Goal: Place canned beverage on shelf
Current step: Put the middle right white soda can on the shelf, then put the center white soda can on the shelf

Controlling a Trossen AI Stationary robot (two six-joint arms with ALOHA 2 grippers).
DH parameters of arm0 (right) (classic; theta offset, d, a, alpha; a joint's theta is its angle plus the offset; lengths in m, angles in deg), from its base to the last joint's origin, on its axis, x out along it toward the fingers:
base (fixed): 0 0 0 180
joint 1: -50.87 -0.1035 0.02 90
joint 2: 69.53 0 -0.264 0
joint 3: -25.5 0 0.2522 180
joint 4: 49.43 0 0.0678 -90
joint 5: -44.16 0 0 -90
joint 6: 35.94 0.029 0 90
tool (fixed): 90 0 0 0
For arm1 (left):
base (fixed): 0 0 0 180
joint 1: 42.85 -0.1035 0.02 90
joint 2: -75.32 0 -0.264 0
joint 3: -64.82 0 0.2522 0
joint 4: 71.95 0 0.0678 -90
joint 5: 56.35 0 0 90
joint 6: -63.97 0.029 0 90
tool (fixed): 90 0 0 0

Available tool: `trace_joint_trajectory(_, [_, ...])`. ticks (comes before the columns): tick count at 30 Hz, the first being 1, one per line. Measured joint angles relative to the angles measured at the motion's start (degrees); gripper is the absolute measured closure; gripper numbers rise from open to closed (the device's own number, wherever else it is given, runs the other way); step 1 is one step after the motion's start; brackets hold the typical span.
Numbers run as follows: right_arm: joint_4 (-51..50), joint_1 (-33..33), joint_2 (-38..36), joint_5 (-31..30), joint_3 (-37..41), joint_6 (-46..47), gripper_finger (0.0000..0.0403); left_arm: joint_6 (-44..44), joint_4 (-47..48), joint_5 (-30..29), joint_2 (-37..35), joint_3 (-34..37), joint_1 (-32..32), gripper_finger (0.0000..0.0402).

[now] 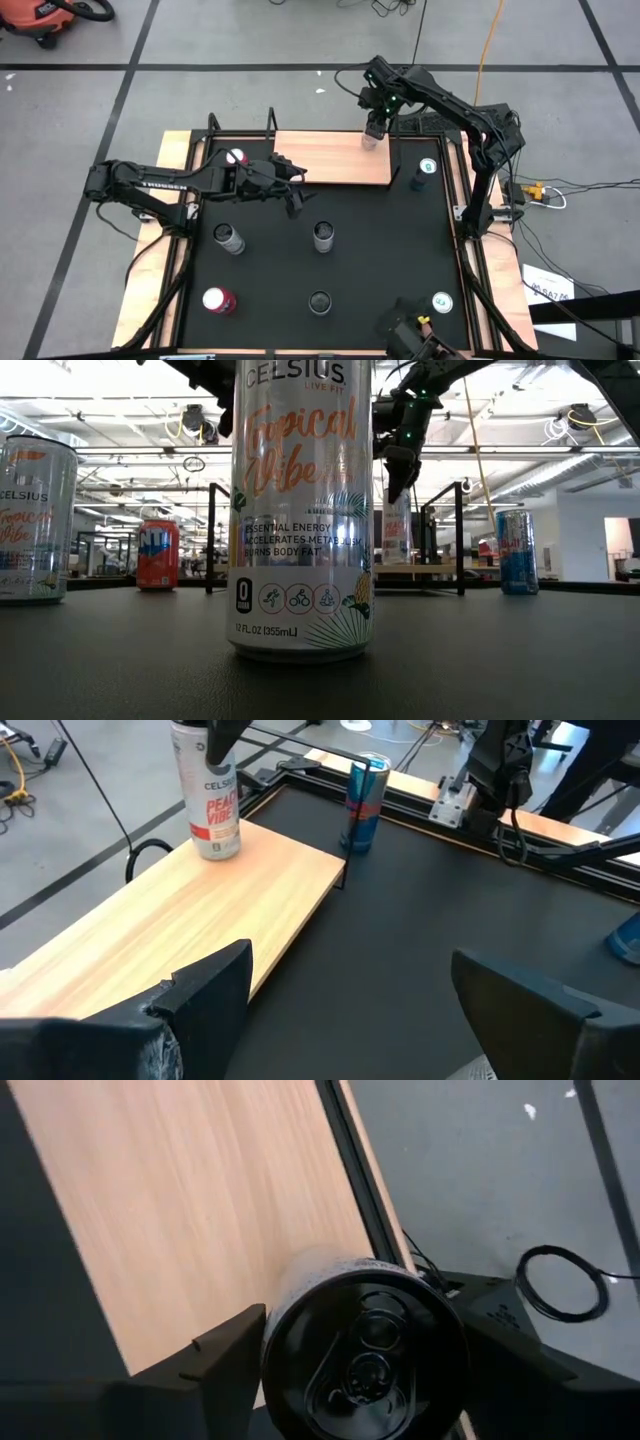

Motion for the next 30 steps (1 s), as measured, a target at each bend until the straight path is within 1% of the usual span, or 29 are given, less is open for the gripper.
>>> trace_joint_trajectory(6, [0.1, -0.1, -0.1, -0.3, 0.0, -0.2, 0.0095, 0.0, 0.0, 0.0, 0.0, 0.0, -0.1, 0.0059])
trace_joint_trajectory(9, [0.1, -0.1, -0.1, -2.7, 0.0, -0.8, 0.0091, 0.0, 0.0, 0.0, 0.0, 0.0, -0.1, 0.0059])
trace_joint_trajectory(15, [0.0, -0.2, -1.0, -3.2, 0.0, -0.8, 0.0090, 0.0, 0.9, 0.0, -0.6, 0.0, -0.1, 0.0059])
trace_joint_trajectory(22, [-1.0, -1.4, -5.8, -3.0, 0.0, 1.1, 0.0090, 0.0, 3.1, -0.1, -5.6, 0.0, -0.1, 0.0059])
trace_joint_trajectory(26, [-1.6, -3.0, -9.8, -3.0, 0.0, 5.1, 0.0090, 0.1, 3.2, 0.1, -8.2, -0.1, 0.3, 0.0059])
trace_joint_trajectory(30, [-2.9, -6.3, -13.6, -2.9, 0.0, 9.4, 0.0090, 3.2, 6.8, 0.8, -8.5, -0.1, 1.0, 0.0059])
